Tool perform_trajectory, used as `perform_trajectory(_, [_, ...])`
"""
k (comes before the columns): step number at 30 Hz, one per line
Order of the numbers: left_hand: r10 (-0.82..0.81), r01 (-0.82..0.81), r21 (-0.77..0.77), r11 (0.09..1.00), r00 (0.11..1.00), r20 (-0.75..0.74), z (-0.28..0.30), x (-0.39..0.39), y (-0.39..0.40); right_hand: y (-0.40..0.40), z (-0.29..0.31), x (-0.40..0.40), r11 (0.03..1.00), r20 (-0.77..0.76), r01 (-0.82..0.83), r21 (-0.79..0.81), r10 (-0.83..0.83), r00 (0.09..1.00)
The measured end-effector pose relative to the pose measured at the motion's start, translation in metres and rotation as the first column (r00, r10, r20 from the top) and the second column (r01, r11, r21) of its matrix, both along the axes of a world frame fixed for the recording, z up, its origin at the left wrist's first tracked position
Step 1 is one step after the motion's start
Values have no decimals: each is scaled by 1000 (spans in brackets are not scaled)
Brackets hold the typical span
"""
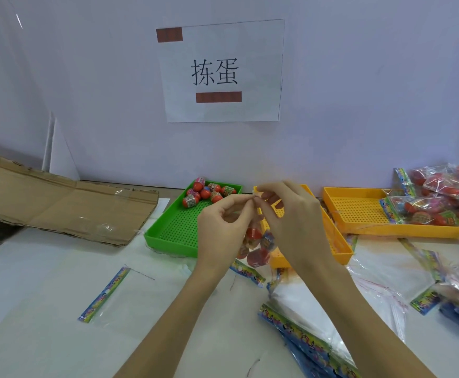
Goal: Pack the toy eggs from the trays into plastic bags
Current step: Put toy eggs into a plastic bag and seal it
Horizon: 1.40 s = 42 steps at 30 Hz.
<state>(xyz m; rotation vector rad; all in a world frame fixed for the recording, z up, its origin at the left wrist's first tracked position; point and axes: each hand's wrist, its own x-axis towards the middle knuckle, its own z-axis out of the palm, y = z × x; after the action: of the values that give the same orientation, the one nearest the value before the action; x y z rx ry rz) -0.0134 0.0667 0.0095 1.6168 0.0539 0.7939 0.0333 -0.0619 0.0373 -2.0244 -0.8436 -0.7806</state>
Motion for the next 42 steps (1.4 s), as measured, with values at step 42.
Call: perform_trajectory(42, [263, -267, -65, 961, 962, -71, 13, -4, 41, -88, -21, 81, 969, -315, 248, -25, -243, 918])
